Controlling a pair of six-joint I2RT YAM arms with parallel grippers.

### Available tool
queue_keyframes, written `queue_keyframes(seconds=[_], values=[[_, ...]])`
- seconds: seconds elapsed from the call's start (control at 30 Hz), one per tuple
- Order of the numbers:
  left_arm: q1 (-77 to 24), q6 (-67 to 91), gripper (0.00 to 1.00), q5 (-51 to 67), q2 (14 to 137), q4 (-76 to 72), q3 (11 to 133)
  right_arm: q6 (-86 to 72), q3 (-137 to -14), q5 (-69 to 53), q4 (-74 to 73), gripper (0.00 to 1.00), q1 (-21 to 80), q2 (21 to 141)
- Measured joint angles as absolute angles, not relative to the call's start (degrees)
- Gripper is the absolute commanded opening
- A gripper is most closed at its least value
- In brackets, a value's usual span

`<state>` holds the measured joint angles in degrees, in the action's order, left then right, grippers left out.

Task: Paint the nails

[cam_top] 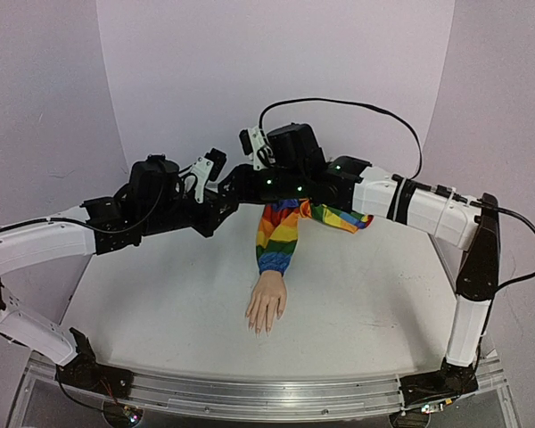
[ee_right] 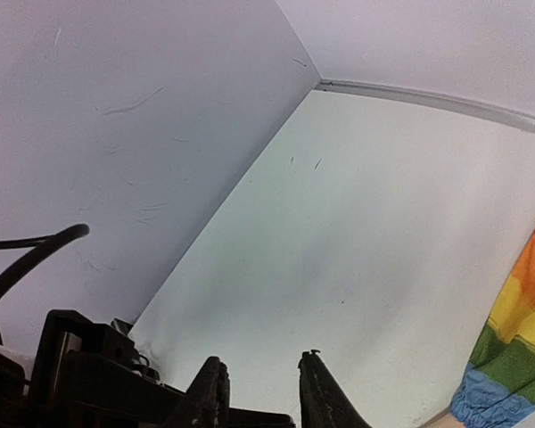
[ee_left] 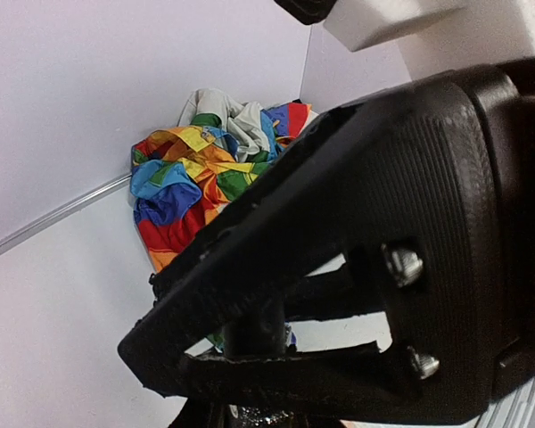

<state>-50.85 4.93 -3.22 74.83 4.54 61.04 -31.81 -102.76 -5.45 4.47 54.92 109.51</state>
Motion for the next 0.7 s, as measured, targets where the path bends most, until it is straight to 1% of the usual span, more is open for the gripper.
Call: queue_keyframes(seconds=[0.1,0.13,0.3,0.43,0.57,0.7], values=[[-50.9,5.4,0.0,-2.9,75.1,4.6,61.0,-31.5,-102.8,-5.5,4.4,0.03,54.9,109.5],[-50.9,5.6,0.0,-2.7,75.1,4.7,61.1,-31.1,-102.7,-5.5,4.5,0.0,55.0,109.5],[-50.5,6.0,0.0,2.5,74.9,6.0,61.1,-27.9,-99.3,-9.8,5.5,0.0,54.2,107.5],[-49.4,6.5,0.0,13.8,73.3,5.7,61.1,-22.3,-94.3,-24.1,8.5,0.0,51.7,103.3],[-48.9,8.0,0.0,27.7,71.3,3.8,61.1,-16.7,-89.4,-45.1,13.9,0.0,49.7,99.3],[-49.1,11.7,0.0,35.0,70.6,3.5,61.1,-16.1,-86.6,-51.6,17.8,0.0,49.8,97.6]])
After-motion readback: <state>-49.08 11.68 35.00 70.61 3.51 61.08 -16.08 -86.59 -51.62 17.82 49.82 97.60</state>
